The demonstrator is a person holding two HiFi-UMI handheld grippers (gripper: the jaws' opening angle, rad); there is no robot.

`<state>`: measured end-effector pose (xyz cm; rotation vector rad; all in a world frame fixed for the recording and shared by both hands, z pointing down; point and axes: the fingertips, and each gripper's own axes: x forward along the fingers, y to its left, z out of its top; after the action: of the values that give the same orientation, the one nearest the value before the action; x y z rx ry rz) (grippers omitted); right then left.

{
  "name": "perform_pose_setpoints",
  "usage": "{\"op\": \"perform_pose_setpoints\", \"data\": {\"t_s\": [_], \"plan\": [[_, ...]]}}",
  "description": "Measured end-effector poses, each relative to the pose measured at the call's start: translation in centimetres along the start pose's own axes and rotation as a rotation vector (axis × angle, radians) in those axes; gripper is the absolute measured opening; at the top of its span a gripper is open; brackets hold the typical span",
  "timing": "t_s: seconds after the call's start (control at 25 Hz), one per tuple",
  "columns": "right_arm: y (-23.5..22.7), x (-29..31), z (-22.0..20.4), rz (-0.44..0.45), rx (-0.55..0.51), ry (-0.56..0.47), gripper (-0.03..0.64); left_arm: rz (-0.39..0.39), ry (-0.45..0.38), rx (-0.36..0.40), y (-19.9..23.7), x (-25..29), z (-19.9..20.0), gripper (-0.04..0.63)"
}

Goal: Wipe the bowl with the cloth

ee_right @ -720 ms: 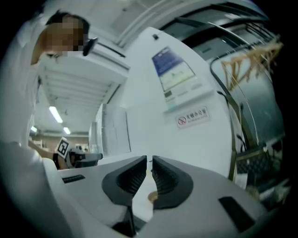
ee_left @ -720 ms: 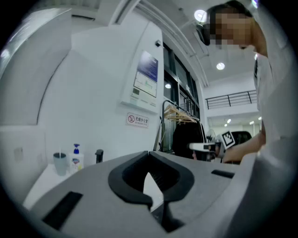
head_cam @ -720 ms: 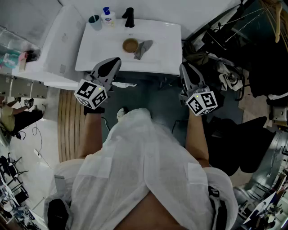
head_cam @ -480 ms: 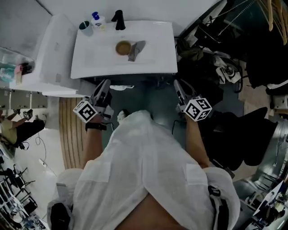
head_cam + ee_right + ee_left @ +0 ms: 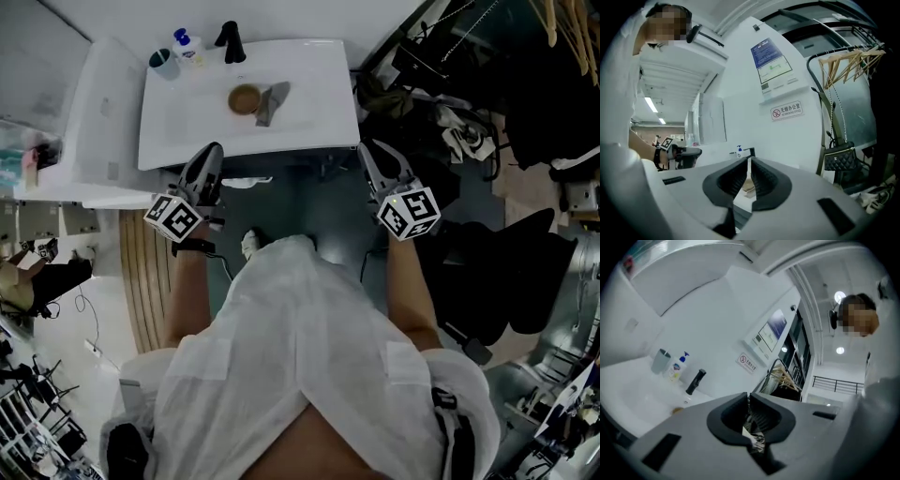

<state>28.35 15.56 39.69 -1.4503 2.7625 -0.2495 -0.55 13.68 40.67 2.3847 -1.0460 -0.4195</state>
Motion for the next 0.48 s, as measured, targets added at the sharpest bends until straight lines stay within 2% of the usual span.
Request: {"op": "perform_pose_setpoints", "data": {"t_s": [0.12, 0.2, 0.36, 0.48], "plan": [[0.2, 0.6, -0.1, 0.018, -0.006, 0.005, 0.044, 0.019, 0.030, 0.115, -0.4, 0.9, 0.4, 0.011], [0.3, 0.7, -0.3, 0.022, -0.007, 0.012, 0.043, 0.020, 0.049, 0.162, -0.8, 1.2, 0.3, 0.011], [0.5, 1.4, -0.7, 0.032, 0.000, 0.028, 0.043, 0.041, 0.086, 0.218, -0.8, 1.0, 0.2, 0.011], [1.0, 2.6, -1.4, 0.060, -0.002, 0.062, 0.043, 0.039, 0.104, 0.226, -0.4, 0.6, 0.5, 0.019]]}}
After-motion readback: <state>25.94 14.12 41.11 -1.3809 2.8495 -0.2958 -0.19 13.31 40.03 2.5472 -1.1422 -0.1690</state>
